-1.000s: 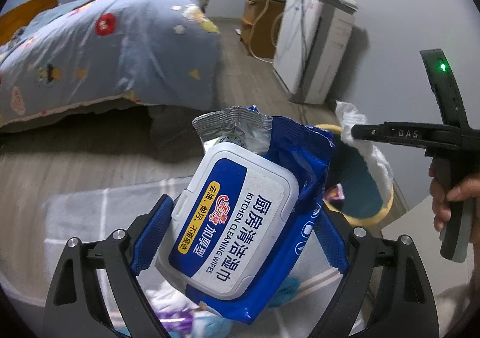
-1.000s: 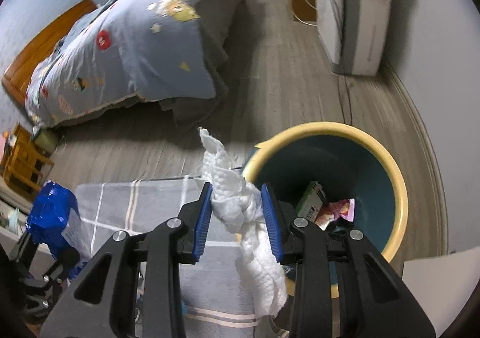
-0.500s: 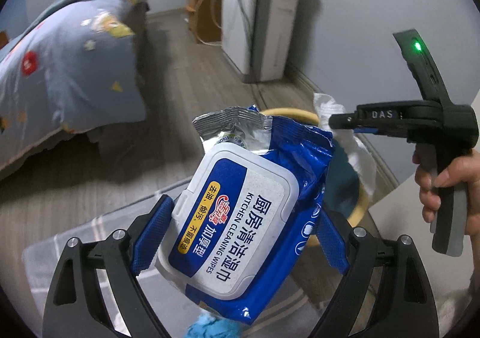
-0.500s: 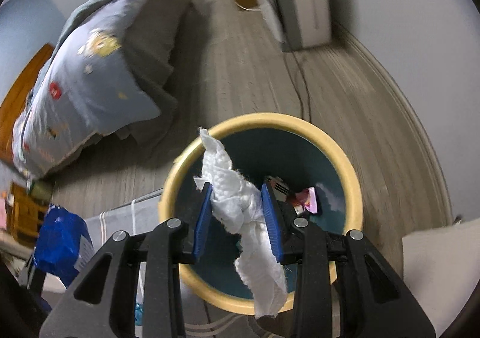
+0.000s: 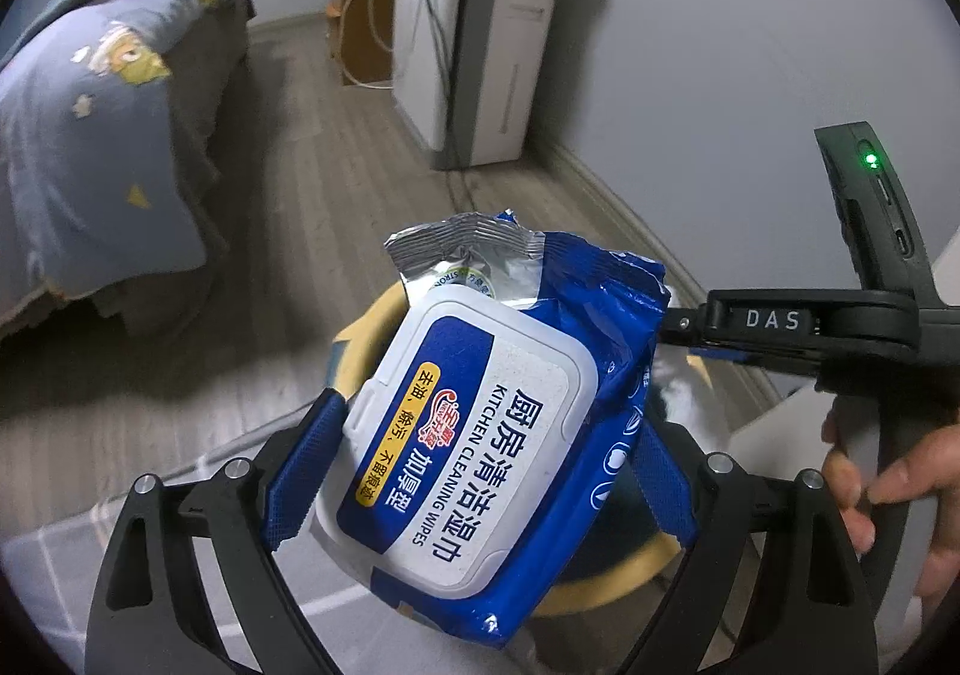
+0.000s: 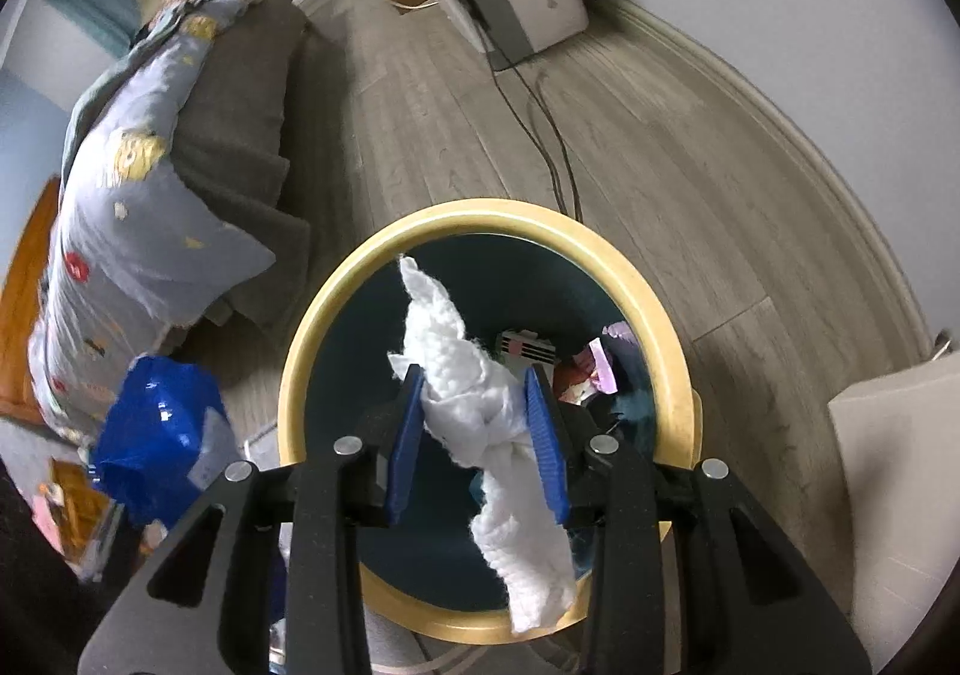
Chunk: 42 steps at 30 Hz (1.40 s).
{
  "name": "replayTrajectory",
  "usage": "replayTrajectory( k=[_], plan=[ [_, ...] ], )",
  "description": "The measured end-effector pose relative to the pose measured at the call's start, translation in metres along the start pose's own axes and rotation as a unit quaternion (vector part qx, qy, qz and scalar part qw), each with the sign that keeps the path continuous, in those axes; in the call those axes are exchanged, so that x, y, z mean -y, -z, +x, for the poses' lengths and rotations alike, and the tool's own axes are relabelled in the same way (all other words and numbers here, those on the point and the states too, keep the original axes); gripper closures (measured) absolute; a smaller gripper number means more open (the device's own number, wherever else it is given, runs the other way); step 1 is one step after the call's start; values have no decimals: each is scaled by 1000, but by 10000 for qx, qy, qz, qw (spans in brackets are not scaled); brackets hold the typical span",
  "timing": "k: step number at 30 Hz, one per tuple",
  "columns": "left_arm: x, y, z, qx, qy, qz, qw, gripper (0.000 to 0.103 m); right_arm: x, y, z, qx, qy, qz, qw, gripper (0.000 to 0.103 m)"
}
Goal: Collect trash
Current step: 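Carry the wipes pack and tissue over the bin and release both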
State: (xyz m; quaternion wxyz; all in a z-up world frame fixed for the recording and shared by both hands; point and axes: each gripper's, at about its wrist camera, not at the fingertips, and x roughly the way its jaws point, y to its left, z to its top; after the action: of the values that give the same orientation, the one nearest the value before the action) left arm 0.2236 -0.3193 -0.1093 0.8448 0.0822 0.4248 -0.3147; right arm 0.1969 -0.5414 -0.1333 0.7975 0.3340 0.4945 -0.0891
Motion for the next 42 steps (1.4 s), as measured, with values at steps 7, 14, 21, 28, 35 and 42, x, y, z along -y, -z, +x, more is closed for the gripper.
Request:
replayTrajectory(
  k=[7,14,21,28,35,42],
  plan=[
    [6,1,20,-37,210,161,9996,14,18,-2,5,-39,-25,308,9995,69],
    [3,6,29,-216,103,182,9995,12,22,-3,12,-77,-213,423,9988,65],
    [-8,13,27,-255,87,14,9996,10,22,-4,6,46,-529,631,9966,31],
    [-13,10,11,-195,-49,1,9998,7,22,-4,-3,58,-408,745,9964,24],
    [-30,25,-35,-52,-252,-157,9995,7,-2,1,-21,164,-6,251,9995,12],
    [-70,59,-107,95,-799,-403,9959,6,-44,23,-31,272,796,-867,9927,6]
  ],
)
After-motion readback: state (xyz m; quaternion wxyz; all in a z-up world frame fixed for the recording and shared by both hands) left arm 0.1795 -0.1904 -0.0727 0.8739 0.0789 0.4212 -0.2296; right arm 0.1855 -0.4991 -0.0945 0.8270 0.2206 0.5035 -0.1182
